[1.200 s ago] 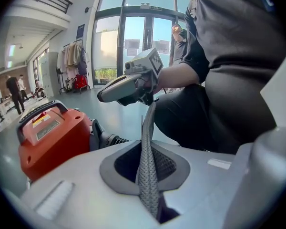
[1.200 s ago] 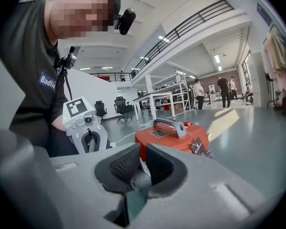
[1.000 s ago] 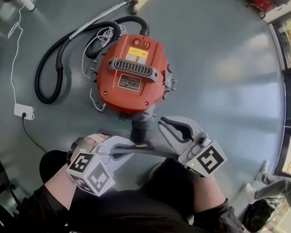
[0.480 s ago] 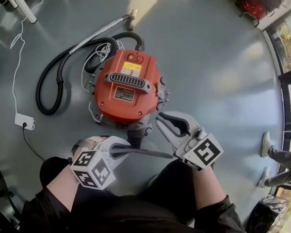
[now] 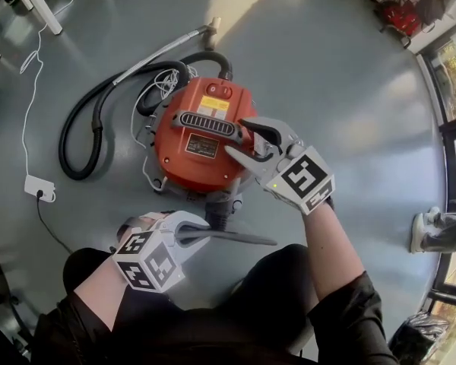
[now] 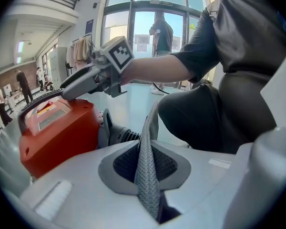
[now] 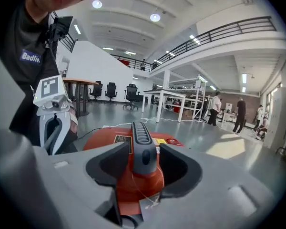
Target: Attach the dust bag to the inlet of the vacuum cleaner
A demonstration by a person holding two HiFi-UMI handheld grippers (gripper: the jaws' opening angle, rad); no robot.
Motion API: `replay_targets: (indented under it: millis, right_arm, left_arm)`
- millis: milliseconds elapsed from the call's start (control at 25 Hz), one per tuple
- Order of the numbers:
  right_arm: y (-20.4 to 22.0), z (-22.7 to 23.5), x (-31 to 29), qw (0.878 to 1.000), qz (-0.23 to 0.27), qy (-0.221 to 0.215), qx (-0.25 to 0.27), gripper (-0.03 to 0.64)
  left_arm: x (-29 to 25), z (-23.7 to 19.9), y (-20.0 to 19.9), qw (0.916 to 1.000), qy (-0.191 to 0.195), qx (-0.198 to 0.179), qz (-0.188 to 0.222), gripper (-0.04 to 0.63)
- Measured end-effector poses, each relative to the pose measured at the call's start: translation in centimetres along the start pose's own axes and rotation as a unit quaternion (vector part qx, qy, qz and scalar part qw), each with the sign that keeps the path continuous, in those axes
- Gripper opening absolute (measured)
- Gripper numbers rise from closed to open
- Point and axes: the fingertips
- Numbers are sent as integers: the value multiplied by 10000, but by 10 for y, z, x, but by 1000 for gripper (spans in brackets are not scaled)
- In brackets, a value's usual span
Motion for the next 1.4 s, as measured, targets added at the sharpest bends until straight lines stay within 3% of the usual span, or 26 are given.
replay_targets:
  millis: [240, 520, 800, 1200, 1400]
  right_arm:
    - [8, 2, -18, 9993, -93, -336, 99, 149]
    - [6, 2, -17, 9994, -62, -323, 60, 147]
    - [1, -3, -18, 9995, -34, -308, 9, 144]
    - [0, -3, -18, 9998, -93, -189, -62, 144]
    - [2, -3, -17, 9998, -95, -191, -35, 144]
  left_arm:
    - [3, -1, 0, 9999, -23, 124, 96, 58]
    - [10, -1, 1, 9996, 1, 257, 144, 55]
    - [12, -11, 8, 9965, 135, 755, 318, 63]
    - [2, -19, -6, 9975, -65, 663, 244, 81]
    - [10, -20, 5, 9935, -92, 1063, 393, 81]
Point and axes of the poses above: the fingertips, and each gripper's own axes: x backward along the fingers, z to its right, y out of its underside, and after that the axes turned 8 degrees about y, right-handed
